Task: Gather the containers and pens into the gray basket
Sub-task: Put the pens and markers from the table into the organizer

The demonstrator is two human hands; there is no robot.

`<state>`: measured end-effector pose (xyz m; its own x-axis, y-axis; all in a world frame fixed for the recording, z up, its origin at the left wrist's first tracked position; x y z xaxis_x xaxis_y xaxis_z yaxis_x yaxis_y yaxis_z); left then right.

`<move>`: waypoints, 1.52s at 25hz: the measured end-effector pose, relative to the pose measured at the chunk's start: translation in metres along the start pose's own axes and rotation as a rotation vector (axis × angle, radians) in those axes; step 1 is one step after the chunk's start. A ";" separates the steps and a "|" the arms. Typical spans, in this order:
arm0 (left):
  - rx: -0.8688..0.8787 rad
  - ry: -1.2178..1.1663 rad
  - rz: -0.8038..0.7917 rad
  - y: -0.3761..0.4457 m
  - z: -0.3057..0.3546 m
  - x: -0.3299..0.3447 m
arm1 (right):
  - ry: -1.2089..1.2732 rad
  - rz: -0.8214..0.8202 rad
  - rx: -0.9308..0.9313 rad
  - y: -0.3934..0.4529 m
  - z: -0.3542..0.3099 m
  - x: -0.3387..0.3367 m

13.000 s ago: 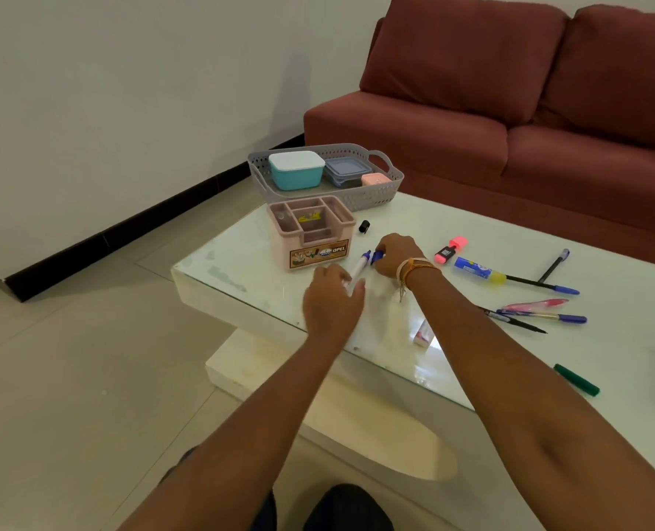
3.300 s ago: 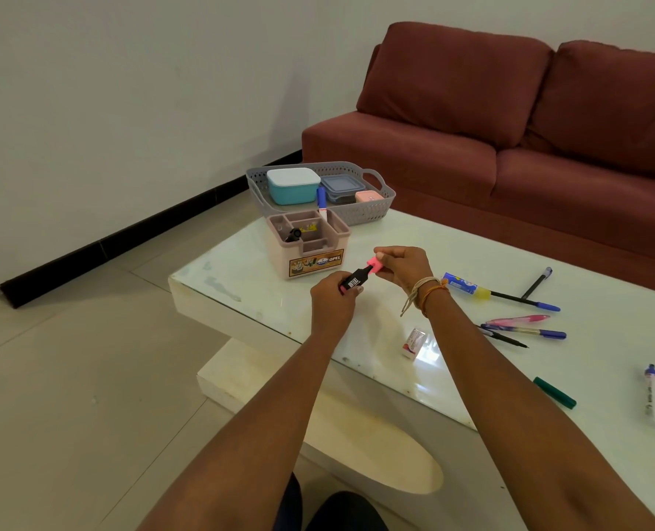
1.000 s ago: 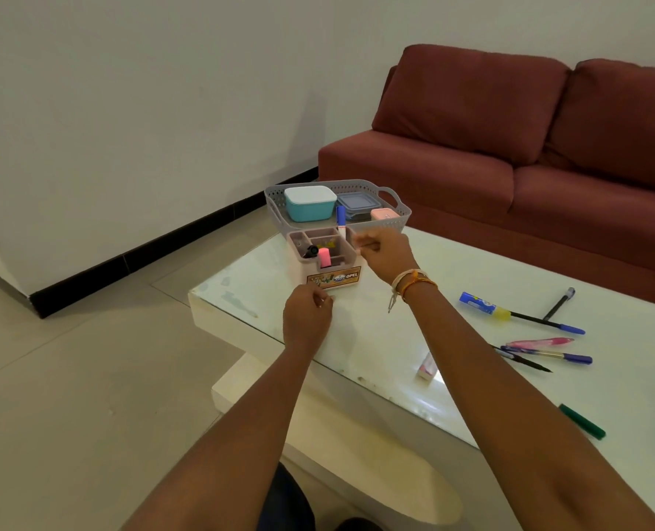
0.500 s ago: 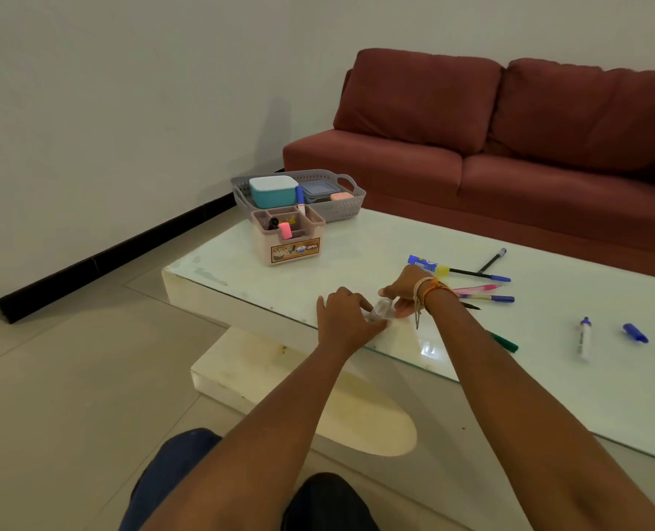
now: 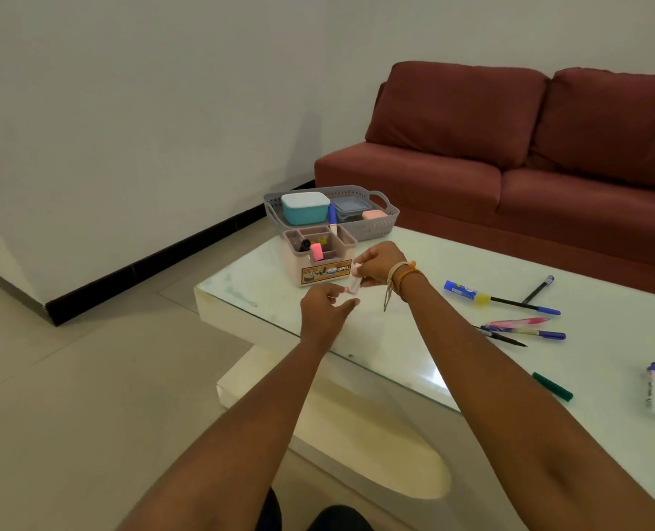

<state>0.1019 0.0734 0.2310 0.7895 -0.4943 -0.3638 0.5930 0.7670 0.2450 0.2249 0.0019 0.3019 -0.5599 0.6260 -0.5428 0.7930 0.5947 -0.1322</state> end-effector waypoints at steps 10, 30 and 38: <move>-0.220 -0.012 0.215 0.054 -0.047 -0.023 | -0.325 0.134 -0.489 0.084 -0.086 0.011; -0.052 0.012 0.217 0.055 -0.042 -0.018 | -0.502 0.069 -0.405 0.102 -0.062 0.039; 0.102 0.265 0.013 0.042 -0.030 -0.011 | -0.147 0.350 -0.354 0.062 -0.013 0.000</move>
<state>0.1131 0.1234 0.2182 0.7365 -0.3500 -0.5788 0.6062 0.7212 0.3354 0.2707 0.0450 0.3051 -0.2156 0.7560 -0.6180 0.7829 0.5121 0.3533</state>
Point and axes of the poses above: each hand's wrist, its own y-axis towards the middle knuckle, its own x-axis out of the palm, z = x × y, the point moved 6 cm from there along y, towards the middle knuckle, and after that the axes turned 1 degree about y, right-handed, at the moved point
